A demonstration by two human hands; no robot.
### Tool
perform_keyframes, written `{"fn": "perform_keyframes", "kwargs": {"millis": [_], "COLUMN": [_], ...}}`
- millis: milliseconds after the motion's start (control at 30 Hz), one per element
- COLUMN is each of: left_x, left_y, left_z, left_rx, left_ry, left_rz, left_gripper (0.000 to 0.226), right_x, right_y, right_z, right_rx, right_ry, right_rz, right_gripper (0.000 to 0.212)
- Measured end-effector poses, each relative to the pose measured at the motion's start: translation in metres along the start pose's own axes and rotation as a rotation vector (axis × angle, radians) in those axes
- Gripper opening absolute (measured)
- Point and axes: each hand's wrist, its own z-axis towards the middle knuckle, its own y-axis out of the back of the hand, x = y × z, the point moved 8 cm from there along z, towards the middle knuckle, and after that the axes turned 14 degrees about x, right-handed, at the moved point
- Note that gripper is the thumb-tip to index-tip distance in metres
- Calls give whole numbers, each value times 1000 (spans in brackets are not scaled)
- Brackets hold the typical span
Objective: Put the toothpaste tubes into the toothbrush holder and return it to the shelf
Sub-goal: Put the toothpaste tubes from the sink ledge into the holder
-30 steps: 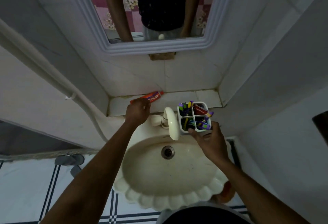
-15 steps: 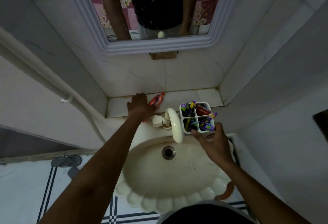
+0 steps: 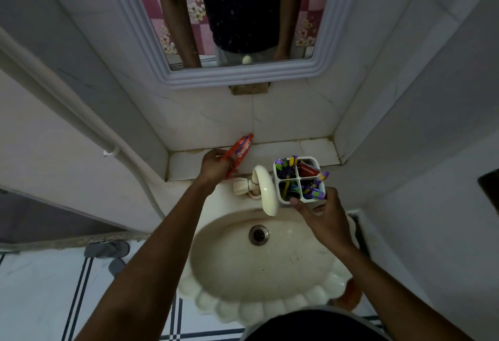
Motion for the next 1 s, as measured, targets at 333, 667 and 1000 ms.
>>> {"fn": "perform_keyframes", "kwargs": {"millis": [333,667,1000], "left_x": [-58,-157,-129], "left_y": [-12,-100,-173], "left_z": [-74,-155,-138], "left_rx": [174,75,145], "left_ry": [-150,-556,-522], "left_rz": [-404,733,1481], "left_gripper": [24,20,22], "right_x": [5,-10,-7], "right_y": [0,16,13], "right_z": [2,-8,-4], "right_rx": [43,29,48], "right_ry": [95,101,123], "right_rz": [18,53,-26], "right_gripper": [97,93,88]}}
